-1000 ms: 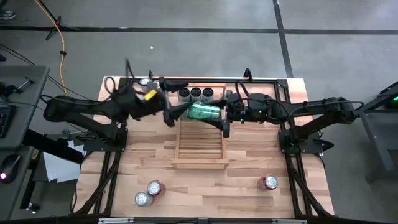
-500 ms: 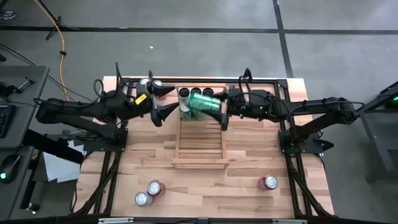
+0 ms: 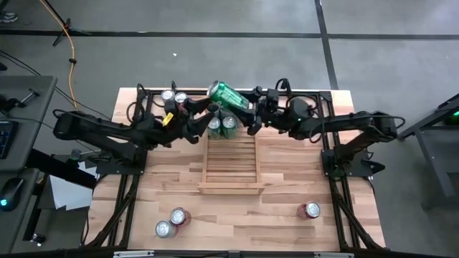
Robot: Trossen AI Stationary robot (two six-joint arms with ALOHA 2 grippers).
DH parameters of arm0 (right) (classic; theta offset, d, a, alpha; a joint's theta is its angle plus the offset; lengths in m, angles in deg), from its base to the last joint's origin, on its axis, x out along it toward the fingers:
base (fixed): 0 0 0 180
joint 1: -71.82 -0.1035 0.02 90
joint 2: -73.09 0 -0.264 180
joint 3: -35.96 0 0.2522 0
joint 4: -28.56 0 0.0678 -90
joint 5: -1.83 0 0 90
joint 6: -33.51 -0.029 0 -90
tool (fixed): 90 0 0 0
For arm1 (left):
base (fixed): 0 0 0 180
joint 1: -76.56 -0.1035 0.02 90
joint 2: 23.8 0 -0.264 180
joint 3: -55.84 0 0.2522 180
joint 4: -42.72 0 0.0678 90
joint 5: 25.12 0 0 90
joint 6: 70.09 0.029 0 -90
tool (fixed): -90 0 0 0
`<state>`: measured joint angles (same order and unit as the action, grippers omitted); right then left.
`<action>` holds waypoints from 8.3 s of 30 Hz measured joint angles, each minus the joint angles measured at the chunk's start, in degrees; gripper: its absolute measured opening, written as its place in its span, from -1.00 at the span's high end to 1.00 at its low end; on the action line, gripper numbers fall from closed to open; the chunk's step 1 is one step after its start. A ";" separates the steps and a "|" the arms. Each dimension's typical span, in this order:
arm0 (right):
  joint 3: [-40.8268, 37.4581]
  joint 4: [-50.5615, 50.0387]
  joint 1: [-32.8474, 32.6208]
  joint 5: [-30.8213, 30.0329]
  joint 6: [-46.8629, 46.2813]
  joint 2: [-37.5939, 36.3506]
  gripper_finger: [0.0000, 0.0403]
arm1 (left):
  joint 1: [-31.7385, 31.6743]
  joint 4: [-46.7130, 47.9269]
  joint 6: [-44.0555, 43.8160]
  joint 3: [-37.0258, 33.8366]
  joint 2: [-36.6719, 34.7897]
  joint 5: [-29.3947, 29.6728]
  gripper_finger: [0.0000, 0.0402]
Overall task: Place canned beverage on shelf
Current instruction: Put the green can on the shelf aligned with the other green cans
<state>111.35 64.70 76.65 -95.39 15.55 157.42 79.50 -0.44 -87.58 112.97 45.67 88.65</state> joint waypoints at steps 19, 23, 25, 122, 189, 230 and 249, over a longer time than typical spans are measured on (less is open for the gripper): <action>0.22 4.30 -4.45 -1.19 -1.50 3.64 -0.46 | -2.93 -0.14 4.42 8.55 7.07 -3.48 -0.90; 0.22 3.89 -4.45 -1.37 -1.48 3.64 -0.46 | -2.93 -0.42 4.11 8.55 7.08 -3.04 -0.75; 0.22 3.25 -4.45 -2.21 -1.72 3.64 -0.48 | -2.92 -0.39 3.16 8.54 7.08 -2.65 -0.56; 0.00 -44.56 -7.21 9.78 4.49 -10.82 -0.38 | -2.25 46.20 8.65 14.34 7.04 -23.30 -0.77; -27.48 17.68 9.58 -9.20 9.80 21.13 -0.38 | -2.03 39.94 -2.36 -8.00 -25.24 3.99 -0.78; -22.21 5.32 9.64 -2.05 6.35 9.46 -0.54 | -2.03 40.01 -3.23 -8.00 -25.24 2.34 -0.78; -23.98 -52.64 2.71 -9.35 -7.06 -12.14 0.91 | -2.19 46.64 -2.32 -8.00 -25.22 7.74 -0.78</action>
<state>87.37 12.06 79.37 -104.74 8.49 145.28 77.32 46.20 -89.90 104.97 20.45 96.40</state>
